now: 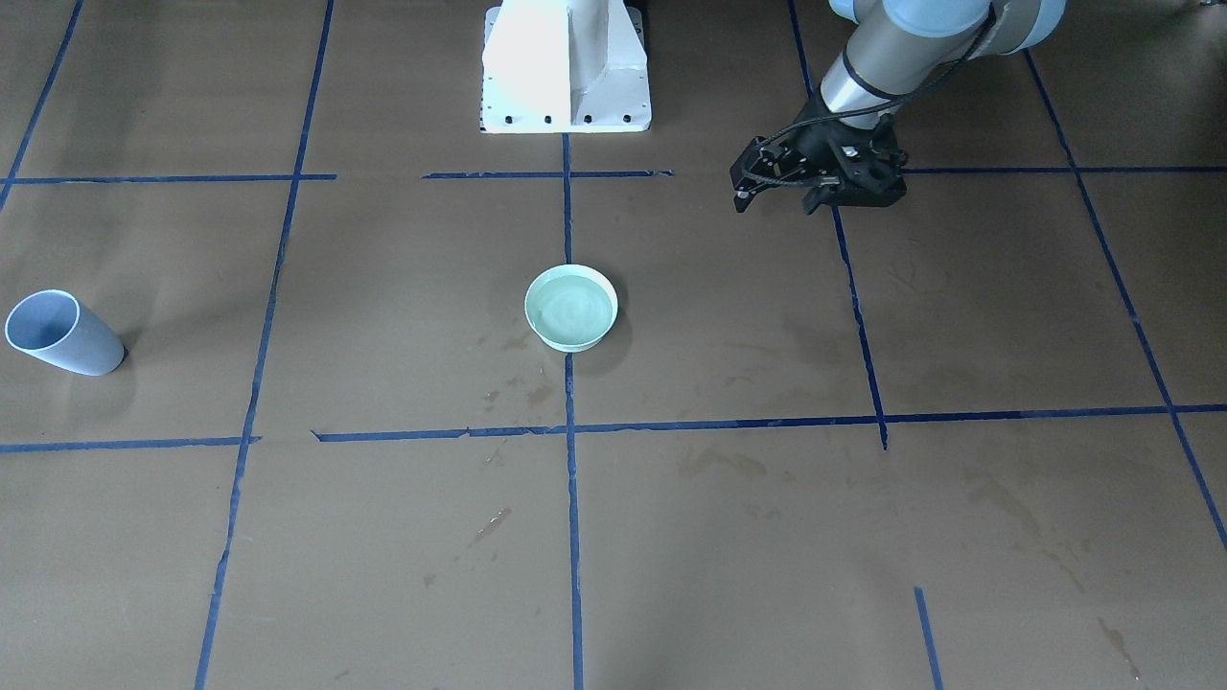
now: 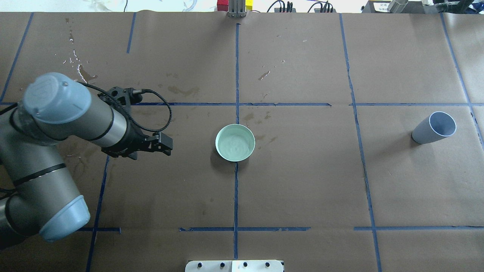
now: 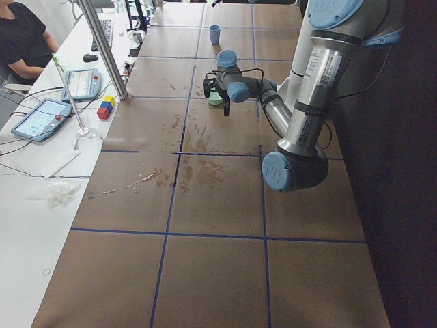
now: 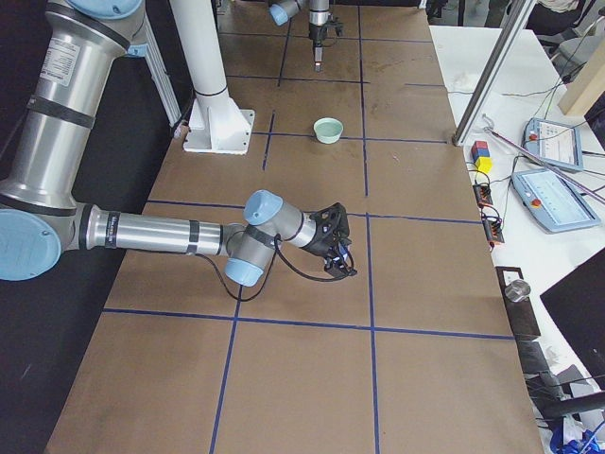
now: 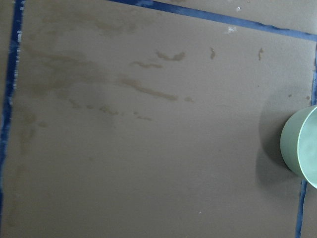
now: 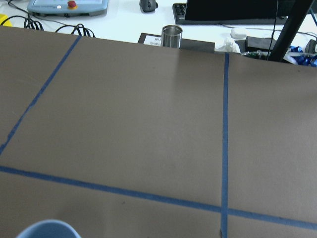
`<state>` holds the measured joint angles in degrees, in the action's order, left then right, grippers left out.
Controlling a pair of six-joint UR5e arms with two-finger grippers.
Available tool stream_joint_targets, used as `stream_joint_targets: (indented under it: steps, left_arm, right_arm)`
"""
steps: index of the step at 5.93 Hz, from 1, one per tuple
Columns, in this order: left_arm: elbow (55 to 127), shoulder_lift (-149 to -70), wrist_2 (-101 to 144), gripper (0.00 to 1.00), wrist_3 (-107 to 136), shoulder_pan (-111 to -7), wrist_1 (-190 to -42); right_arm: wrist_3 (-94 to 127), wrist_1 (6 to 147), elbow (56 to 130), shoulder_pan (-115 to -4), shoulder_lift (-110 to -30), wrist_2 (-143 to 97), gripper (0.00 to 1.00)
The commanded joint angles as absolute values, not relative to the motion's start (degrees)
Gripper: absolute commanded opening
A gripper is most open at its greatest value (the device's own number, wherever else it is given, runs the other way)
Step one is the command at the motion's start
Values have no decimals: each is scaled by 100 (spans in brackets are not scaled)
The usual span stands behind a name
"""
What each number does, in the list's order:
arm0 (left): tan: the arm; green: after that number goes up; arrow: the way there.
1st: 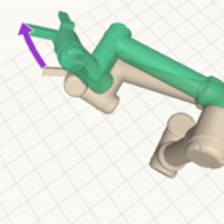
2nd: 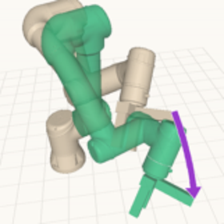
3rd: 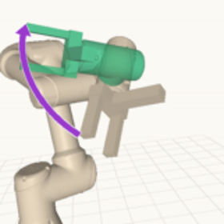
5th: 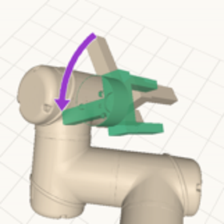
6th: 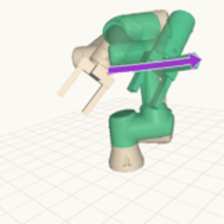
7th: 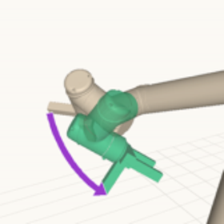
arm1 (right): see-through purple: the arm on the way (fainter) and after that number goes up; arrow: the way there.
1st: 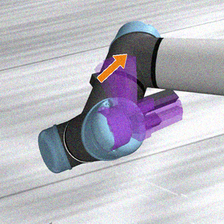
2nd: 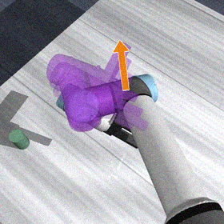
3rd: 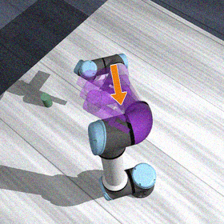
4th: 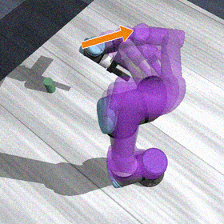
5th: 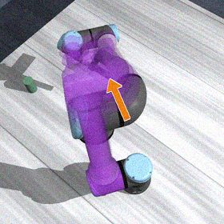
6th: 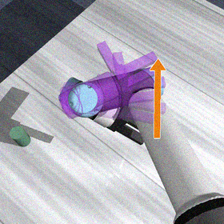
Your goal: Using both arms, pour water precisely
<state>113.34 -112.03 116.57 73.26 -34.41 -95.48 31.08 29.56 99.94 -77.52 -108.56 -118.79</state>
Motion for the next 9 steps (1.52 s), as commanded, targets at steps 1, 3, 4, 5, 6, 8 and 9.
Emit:
stream_joint_targets:
  steps: [1,3,4,5,6,8,9]
  left_arm:
    - [10709,-11976,11453,100,7330,-3261,-9299]
    - [9724,-12672,11373,100,7757,-3156,-9342]
    - [9399,-12952,11303,100,7813,-3138,-9343]
    - [9230,-13138,11294,100,7970,-3138,-9343]
    - [9168,-13140,11294,100,7972,-3138,-9343]
    - [8826,-13131,11162,96,8137,-2989,-9919]
    - [8659,-13122,11162,91,8165,-2962,-10227]
  right_arm:
    - [1138,4518,10028,-8846,-10820,-13730,100]
    - [563,5717,10089,-8851,-10846,-14508,100]
    - [554,6131,10194,-8798,-10863,-14537,100]
    - [545,6996,10448,-8728,-10837,-14520,100]
    - [501,7858,10859,-8527,-10698,-13980,100]
    - [-862,8864,11136,-8716,-10661,-13597,100]
    - [-1009,8868,11144,-8823,-10626,-13579,100]
